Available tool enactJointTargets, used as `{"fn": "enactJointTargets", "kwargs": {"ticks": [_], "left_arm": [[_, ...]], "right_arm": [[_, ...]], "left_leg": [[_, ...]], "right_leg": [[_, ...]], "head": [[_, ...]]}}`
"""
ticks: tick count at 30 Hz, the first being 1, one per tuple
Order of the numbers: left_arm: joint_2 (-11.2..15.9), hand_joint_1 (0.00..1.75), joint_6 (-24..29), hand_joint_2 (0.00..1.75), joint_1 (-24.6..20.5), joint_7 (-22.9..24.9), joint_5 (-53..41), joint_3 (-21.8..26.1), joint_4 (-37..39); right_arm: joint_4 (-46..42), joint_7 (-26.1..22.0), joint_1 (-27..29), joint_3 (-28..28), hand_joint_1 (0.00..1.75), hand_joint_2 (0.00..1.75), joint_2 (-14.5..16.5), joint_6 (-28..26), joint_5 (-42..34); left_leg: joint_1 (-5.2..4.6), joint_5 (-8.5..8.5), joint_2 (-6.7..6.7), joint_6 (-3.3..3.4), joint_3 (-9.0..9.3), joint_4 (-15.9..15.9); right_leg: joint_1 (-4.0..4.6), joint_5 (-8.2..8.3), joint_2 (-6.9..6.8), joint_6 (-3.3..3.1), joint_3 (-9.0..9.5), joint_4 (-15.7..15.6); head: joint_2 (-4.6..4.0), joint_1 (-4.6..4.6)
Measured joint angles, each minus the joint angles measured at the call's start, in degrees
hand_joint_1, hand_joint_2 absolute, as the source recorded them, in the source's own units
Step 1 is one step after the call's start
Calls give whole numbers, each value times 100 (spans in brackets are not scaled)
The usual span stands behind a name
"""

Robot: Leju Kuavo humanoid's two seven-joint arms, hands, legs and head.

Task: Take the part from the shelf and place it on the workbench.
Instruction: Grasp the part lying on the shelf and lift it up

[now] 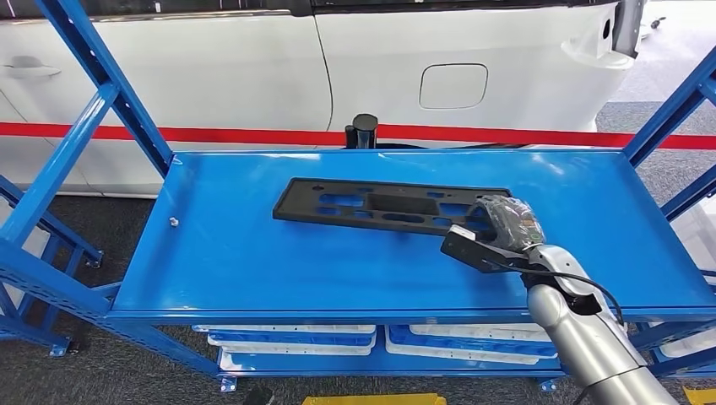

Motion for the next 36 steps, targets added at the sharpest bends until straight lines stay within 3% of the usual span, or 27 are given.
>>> {"fn": "enactJointTargets", "kwargs": {"ticks": [18,22,23,27,28,32,36], "left_arm": [[38,0,144,0,32,-173,-46,-101,21],[44,0,148,175,29,-394,90,-111,21],[44,0,128,175,22,-441,128,-110,14],[46,0,82,0,-33,-486,184,-107,-42],[47,0,52,0,-50,-486,198,-105,-56],[61,0,-96,175,-103,-520,224,-93,-105],[85,0,-132,175,-167,-755,121,-91,-151]], "right_arm": [[82,-126,9,26,171,175,-366,-219,-251],[112,-241,-18,58,171,175,-418,-379,-498],[113,-286,-23,66,173,175,-429,-451,-560],[93,-520,-46,22,175,175,-444,-908,-831],[58,-574,-51,-16,175,175,-451,-1036,-896],[-301,-737,-61,-251,175,175,-486,-1458,-1046],[-850,-945,-33,-618,174,175,-550,-1829,-1164]], "left_leg": [[-1,1,-5,1,10,2],[-1,1,-5,2,11,2],[-1,1,-4,2,11,2],[-3,5,-3,4,6,3],[-4,8,-3,6,4,3],[-5,11,-3,9,-3,5],[-5,11,-4,9,-18,4]], "right_leg": [[-1,2,-3,2,15,0],[-1,3,-3,3,16,0],[-1,3,-3,3,15,0],[-1,7,-1,5,40,0],[-1,8,-1,6,50,1],[-1,10,-1,9,51,2],[-2,9,-2,8,36,2]], "head": [[0,0],[0,0],[0,0],[0,-1],[0,-1],[0,-1],[0,-1]]}}
